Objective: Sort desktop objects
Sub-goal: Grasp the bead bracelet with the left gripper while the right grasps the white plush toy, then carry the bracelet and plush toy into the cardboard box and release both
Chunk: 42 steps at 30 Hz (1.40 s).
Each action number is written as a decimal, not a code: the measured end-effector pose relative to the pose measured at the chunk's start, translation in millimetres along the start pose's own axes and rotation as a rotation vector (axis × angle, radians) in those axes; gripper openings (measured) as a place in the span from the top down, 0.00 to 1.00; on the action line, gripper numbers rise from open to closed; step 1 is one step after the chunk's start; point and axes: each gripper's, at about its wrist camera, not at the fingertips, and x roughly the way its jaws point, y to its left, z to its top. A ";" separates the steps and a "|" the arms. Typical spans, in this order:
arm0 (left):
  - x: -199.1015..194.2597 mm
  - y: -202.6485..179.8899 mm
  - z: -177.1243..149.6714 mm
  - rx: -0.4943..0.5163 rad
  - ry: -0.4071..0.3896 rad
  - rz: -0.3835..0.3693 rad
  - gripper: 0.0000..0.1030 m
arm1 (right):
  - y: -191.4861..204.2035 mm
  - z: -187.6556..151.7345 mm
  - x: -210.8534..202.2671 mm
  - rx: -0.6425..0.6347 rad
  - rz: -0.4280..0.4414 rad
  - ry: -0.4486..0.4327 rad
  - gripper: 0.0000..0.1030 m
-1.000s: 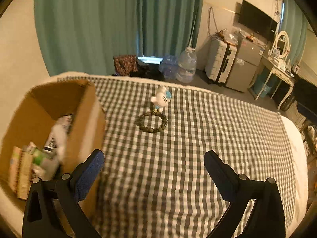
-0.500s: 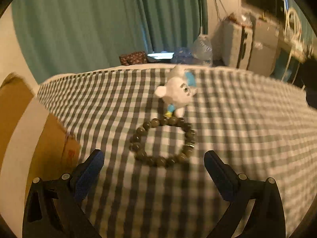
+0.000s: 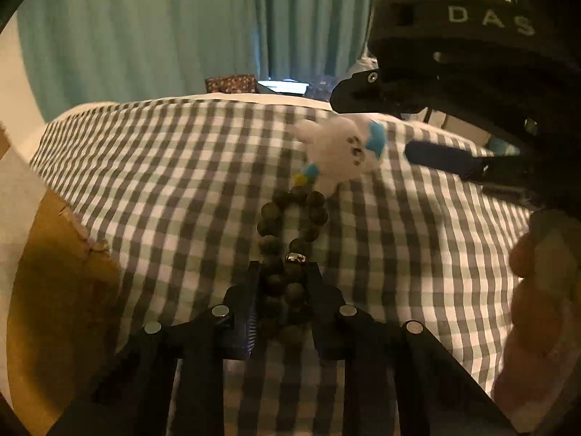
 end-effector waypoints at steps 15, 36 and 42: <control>-24.5 46.0 -6.9 -0.100 -0.043 -0.005 0.90 | 1.5 -36.5 -33.6 -0.084 -0.118 0.030 0.52; -198.8 45.6 -49.9 -0.070 -0.051 -0.252 0.90 | 63.6 -162.2 -266.4 -0.070 -0.113 -0.053 0.51; -259.5 52.0 -31.4 -0.049 -0.129 -0.252 0.90 | 119.9 -168.6 -290.1 -0.129 -0.088 -0.106 0.51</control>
